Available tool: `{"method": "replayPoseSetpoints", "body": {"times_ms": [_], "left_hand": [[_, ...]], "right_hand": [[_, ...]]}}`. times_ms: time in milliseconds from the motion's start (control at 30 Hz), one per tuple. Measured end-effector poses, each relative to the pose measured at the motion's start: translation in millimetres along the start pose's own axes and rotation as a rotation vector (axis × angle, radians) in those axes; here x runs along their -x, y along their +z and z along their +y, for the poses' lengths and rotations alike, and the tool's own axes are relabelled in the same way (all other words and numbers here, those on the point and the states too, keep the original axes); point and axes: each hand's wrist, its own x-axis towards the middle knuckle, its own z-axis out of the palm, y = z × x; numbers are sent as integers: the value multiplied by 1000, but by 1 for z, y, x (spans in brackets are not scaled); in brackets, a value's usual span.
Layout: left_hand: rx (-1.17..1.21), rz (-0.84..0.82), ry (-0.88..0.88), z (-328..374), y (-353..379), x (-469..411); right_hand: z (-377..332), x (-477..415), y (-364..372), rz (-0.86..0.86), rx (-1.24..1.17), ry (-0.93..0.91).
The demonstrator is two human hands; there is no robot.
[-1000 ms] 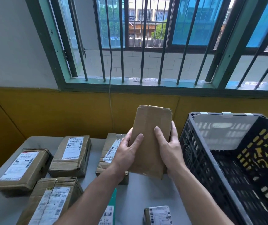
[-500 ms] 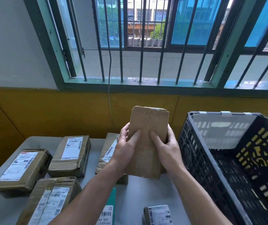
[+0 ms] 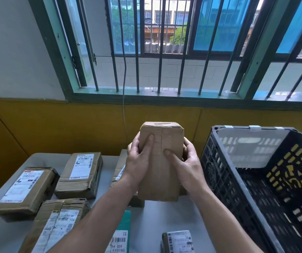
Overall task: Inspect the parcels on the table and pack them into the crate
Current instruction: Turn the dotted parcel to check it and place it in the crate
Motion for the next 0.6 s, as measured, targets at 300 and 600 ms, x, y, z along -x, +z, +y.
{"method": "replayPoseSetpoints", "body": {"times_ms": [300, 600], "left_hand": [[70, -39, -27, 1, 1, 2], [91, 3, -35, 6, 1, 4]], "right_hand": [[-7, 0, 1, 34, -72, 22], [-12, 5, 2, -18, 26, 34]]}}
